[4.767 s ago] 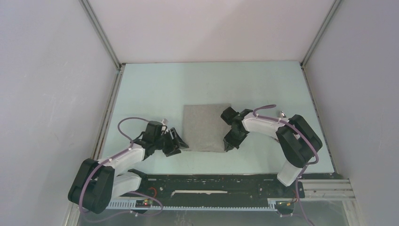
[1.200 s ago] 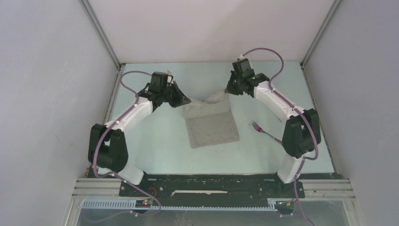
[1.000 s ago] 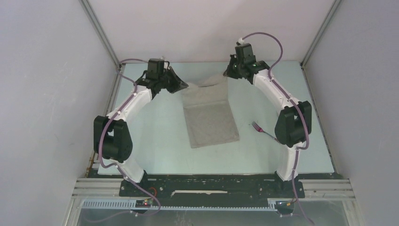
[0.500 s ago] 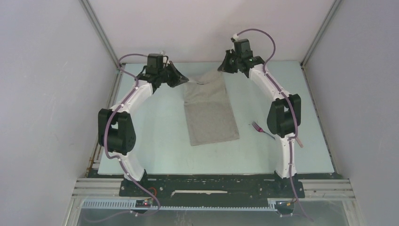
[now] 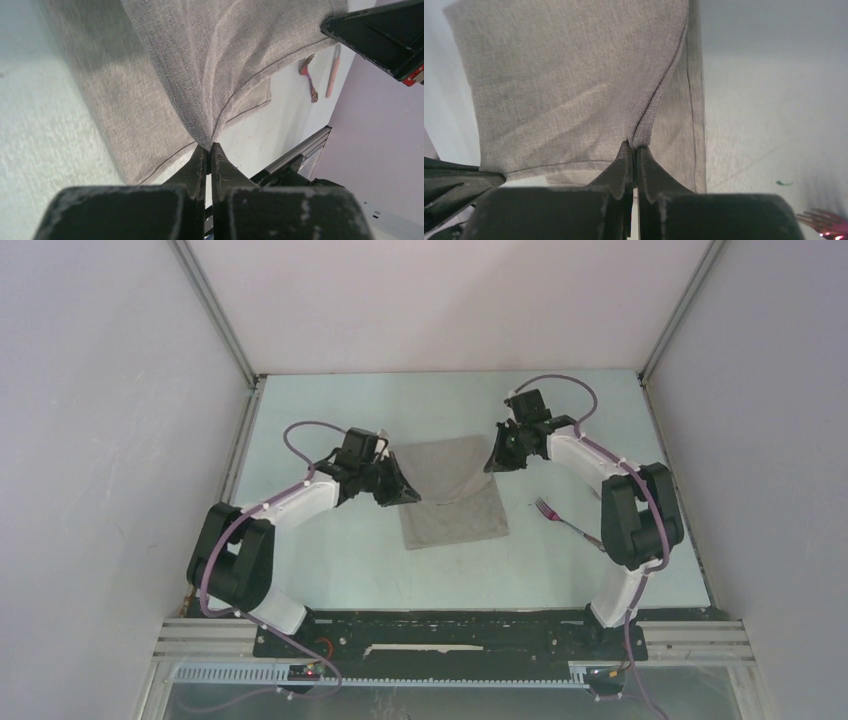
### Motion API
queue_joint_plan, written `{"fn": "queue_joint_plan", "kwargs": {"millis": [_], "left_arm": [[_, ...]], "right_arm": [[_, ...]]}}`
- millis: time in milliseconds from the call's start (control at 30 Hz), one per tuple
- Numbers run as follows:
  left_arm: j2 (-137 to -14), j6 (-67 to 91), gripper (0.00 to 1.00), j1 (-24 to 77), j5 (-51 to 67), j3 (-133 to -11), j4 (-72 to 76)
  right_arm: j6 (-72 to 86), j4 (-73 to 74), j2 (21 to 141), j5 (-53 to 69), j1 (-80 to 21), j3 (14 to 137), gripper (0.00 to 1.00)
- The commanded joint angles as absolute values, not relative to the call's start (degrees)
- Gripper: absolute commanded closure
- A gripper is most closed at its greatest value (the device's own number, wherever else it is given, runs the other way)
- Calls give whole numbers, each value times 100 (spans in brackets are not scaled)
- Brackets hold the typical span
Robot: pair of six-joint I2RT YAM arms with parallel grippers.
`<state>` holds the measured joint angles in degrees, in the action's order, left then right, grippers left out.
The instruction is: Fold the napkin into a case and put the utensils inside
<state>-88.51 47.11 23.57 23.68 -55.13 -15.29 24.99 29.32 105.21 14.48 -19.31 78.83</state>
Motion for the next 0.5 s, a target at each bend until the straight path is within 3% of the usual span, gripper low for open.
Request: {"fn": "queue_joint_plan", "kwargs": {"millis": [0, 467], "left_arm": [[-8457, 4835, 100, 2487, 2189, -5072, -1213], [-8248, 4975, 100, 2896, 2037, -3988, -1162]], "right_arm": [[2570, 2527, 10018, 1564, -1994, 7305, 100], [2578, 2231, 9337, 1521, -2077, 5974, 100]]}}
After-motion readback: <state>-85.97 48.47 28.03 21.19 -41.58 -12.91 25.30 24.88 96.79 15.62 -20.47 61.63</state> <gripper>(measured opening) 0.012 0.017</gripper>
